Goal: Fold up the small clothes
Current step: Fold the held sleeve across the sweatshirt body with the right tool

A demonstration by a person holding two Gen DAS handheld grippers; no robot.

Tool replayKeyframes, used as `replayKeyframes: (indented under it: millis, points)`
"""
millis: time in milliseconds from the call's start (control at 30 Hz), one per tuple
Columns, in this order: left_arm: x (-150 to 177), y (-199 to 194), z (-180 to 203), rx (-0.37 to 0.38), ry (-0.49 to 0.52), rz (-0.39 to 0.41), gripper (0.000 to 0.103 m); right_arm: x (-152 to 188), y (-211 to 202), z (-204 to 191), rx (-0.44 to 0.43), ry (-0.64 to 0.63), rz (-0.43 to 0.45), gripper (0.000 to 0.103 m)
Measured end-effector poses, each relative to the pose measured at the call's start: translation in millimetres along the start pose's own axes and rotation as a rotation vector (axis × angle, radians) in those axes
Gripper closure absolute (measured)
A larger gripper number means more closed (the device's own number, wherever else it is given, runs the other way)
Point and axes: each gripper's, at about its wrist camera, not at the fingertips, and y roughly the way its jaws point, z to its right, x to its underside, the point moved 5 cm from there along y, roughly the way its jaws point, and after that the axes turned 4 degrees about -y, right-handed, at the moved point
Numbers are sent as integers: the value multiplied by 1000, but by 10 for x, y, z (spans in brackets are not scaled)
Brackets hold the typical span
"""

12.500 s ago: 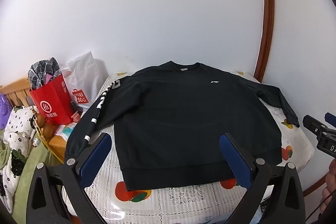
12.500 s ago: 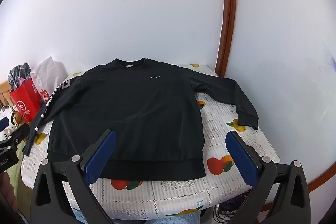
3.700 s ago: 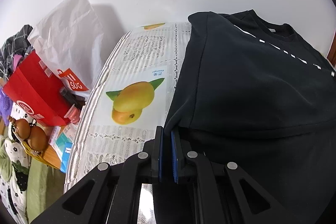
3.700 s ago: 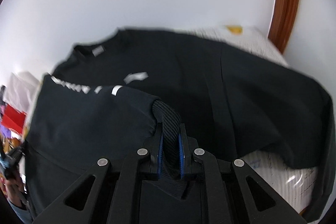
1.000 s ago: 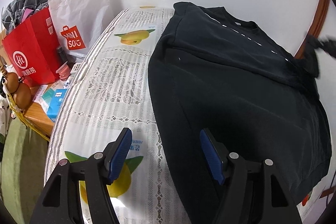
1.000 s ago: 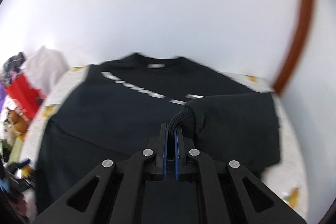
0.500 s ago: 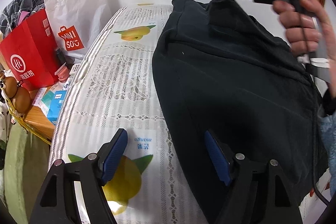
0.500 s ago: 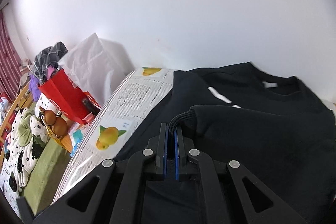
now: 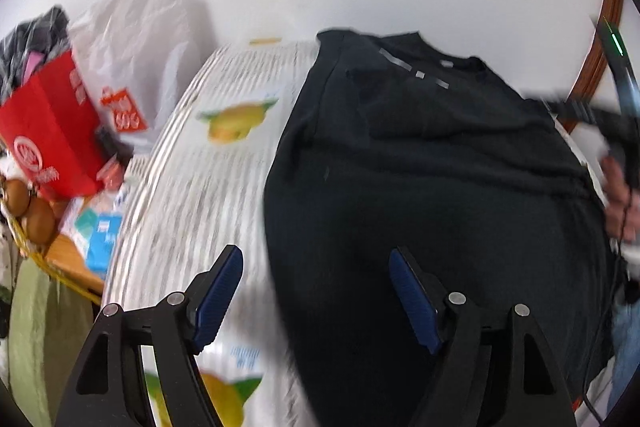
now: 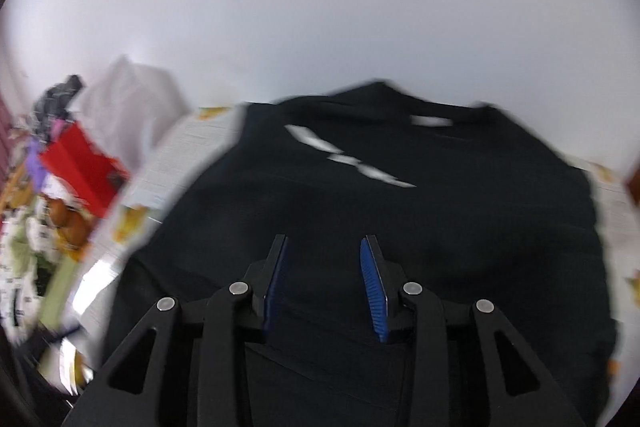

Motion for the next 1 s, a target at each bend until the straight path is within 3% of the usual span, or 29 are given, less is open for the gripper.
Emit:
replayKeyframes:
  millis: [67,233,300,367,500,900,933,1000]
  points:
    - [-145,-16,88,-7,7,27,29,225,-138,407,91,19,-5,67]
    - [-463,51,281,-13,3,64,29,734,-350,1268,206,121,-56,68]
    - [-574,110,348,-28,12,77,29,922,-360,1522,232,150,-87,82]
    - [-660,180,399,-42,17,79,29,1046,-335,1680,246,168,-109,88]
    - [-777,374,471,-37,12,75,30,1171,-236,1851,227,190,-113,88]
    - [-876,1078,591,27,-35,-32,51,1257,-39,1868,239,177,-126,88]
    - [-870,1100,620,39,-36,-31,61,1262,-34,1863,244,171,-125,88]
    - [-866,1117,674,58,-41,-36,71,1272,-27,1852,252,169,-119,88]
